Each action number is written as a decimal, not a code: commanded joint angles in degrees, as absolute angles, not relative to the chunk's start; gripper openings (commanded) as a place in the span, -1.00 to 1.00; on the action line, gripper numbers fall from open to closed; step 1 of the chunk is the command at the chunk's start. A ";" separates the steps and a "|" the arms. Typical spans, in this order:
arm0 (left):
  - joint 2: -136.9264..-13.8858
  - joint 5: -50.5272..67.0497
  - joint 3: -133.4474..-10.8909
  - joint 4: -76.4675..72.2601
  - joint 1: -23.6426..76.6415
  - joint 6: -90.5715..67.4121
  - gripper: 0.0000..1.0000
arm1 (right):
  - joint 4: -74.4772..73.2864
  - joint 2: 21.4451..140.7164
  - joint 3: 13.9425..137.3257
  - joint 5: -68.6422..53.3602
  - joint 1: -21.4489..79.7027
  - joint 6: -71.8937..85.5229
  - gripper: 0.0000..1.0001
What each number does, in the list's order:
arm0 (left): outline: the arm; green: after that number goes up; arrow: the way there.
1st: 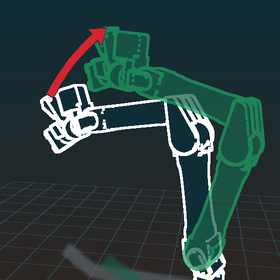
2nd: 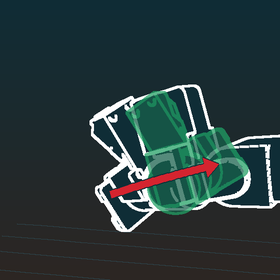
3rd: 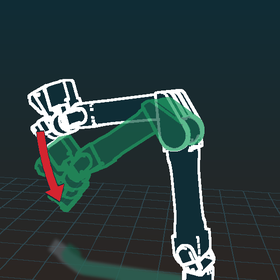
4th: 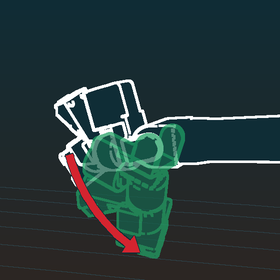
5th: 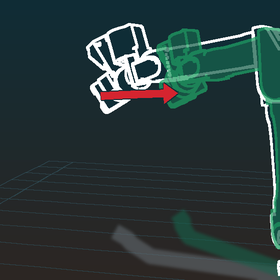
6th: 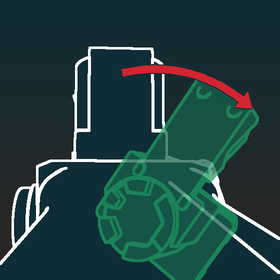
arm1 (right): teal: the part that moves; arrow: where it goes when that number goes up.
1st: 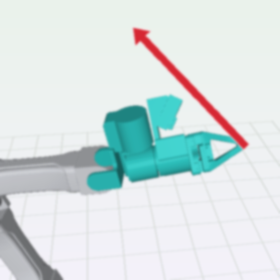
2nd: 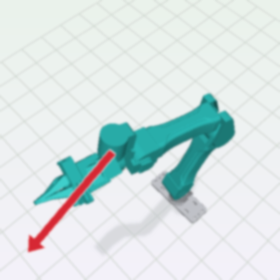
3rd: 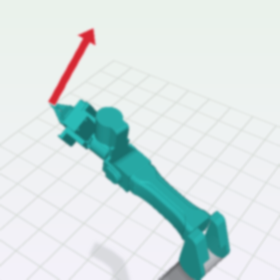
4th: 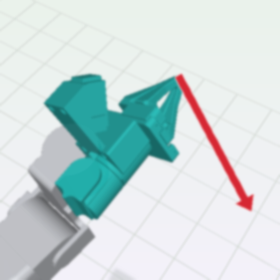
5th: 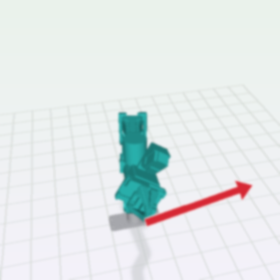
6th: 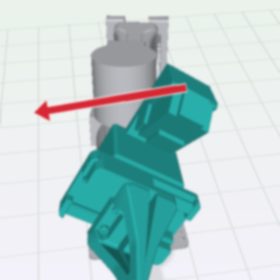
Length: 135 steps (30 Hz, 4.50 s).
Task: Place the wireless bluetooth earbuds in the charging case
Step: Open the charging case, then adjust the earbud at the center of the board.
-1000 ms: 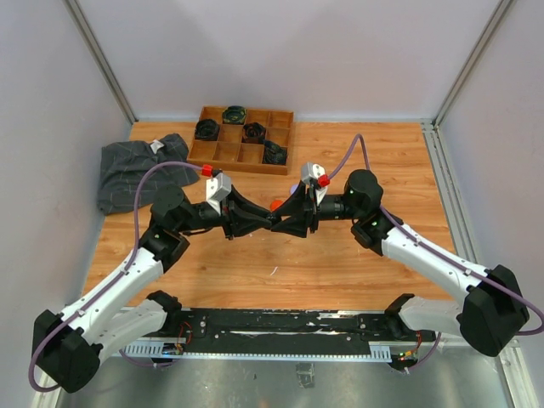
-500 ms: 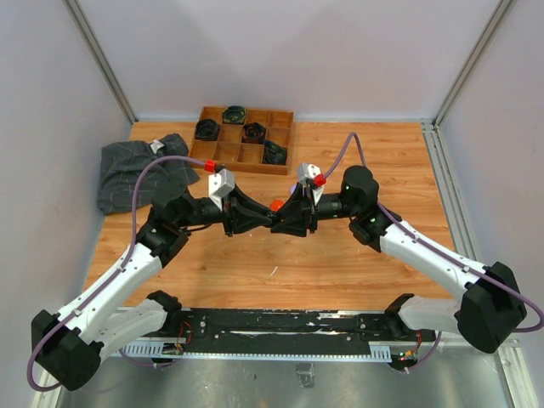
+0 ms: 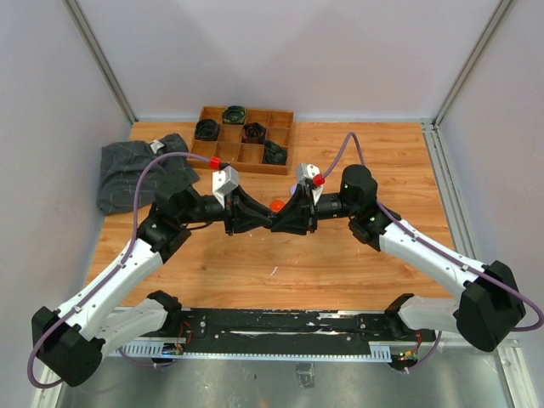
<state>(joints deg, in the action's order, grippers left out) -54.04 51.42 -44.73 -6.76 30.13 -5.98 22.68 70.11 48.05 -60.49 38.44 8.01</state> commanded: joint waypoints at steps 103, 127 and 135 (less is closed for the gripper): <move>-83.48 -1.41 -43.33 5.56 4.31 -27.79 0.46 | 83.72 81.65 20.28 -47.97 38.83 1.06 -0.99; -84.60 3.57 -45.37 17.25 3.60 -26.70 0.23 | 82.19 81.61 21.01 -49.04 38.93 1.76 -0.99; -87.61 -6.38 -53.01 25.22 5.92 -23.43 0.18 | 81.99 81.57 21.13 -48.87 38.89 1.68 -0.99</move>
